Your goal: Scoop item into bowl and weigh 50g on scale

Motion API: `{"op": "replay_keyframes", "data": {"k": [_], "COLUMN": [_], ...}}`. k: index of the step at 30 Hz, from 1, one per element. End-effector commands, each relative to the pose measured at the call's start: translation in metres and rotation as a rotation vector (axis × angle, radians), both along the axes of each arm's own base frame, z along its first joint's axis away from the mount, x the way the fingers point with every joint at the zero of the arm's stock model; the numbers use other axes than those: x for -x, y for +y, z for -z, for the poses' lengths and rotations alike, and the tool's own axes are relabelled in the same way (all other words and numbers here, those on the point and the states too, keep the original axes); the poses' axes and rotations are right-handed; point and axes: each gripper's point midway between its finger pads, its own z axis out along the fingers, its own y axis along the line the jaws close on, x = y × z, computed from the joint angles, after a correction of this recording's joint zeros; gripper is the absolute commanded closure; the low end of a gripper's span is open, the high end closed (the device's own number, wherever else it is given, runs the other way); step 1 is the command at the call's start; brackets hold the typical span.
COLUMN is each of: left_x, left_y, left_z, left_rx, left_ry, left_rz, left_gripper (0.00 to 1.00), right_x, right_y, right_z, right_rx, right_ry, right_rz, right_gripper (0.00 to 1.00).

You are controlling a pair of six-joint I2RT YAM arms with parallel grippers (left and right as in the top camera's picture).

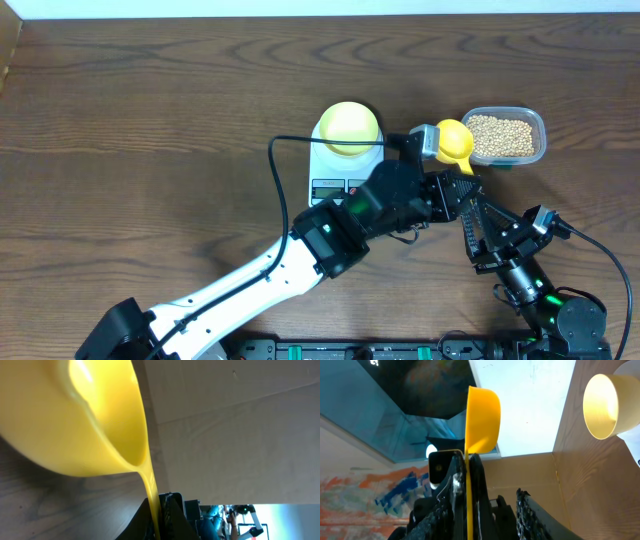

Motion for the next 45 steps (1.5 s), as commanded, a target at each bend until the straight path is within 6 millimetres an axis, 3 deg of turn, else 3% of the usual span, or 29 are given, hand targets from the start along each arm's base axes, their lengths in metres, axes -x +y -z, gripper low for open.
{"op": "replay_keyframes", "data": {"k": [1, 15, 31, 45], "left_x": [0.0056, 0.0099, 0.0088, 0.0094], "left_y": [0.0002, -0.0002, 0.0002, 0.0001], "left_z": [0.0002, 0.0034, 0.0033, 0.0033], "left_rx": [0.005, -0.019, -0.019, -0.019], "left_ry": [-0.004, -0.041, -0.042, -0.041], "left_rz": [0.07, 0.107, 0.103, 0.106], "left_gripper": [0.93, 0.93, 0.92, 0.92], "right_x": [0.0026, 0.0054, 0.0067, 0.0049], "right_y": [0.0009, 0.0024, 0.0042, 0.0036], "right_z": [-0.0085, -0.0158, -0.0161, -0.0105], "right_rx": [0.024, 0.024, 0.027, 0.027], "right_ry": [-0.035, -0.069, -0.072, -0.046], "right_rz": [0.002, -0.009, -0.021, -0.016], "right_gripper": [0.6, 0.65, 0.81, 0.84]}}
